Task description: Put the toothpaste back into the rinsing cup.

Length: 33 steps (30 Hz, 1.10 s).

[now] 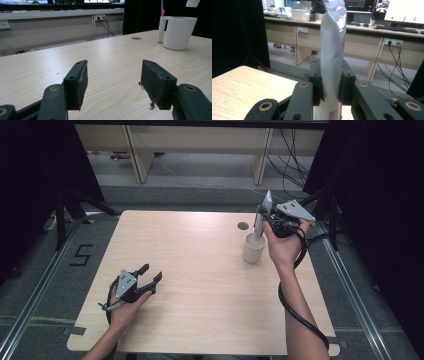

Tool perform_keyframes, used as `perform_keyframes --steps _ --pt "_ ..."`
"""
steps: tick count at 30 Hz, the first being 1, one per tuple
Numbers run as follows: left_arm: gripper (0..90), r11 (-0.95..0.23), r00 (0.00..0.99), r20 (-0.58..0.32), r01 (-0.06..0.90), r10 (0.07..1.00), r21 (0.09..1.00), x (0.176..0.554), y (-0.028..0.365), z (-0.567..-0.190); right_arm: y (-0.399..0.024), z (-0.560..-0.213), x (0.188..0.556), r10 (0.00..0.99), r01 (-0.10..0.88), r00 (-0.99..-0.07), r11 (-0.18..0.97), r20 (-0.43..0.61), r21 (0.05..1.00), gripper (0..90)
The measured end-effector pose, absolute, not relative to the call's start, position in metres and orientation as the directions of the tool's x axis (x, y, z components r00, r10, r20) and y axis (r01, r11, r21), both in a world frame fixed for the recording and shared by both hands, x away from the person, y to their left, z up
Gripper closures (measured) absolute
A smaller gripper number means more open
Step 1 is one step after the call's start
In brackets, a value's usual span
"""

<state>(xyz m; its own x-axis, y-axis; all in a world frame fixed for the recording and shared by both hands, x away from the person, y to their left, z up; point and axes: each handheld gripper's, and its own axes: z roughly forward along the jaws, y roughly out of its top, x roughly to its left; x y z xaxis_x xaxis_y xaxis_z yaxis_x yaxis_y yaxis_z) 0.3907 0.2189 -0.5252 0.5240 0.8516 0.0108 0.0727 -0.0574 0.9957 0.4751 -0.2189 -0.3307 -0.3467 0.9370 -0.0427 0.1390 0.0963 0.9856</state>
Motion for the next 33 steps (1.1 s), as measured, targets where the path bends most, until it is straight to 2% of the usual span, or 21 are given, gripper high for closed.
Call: perform_keyframes --steps 33 --pt "38.2 -0.067 0.52 0.009 0.092 0.854 0.993 0.39 0.219 -0.525 -0.219 -0.356 0.497 0.944 0.174 -0.324 0.118 -0.056 0.978 77.1"
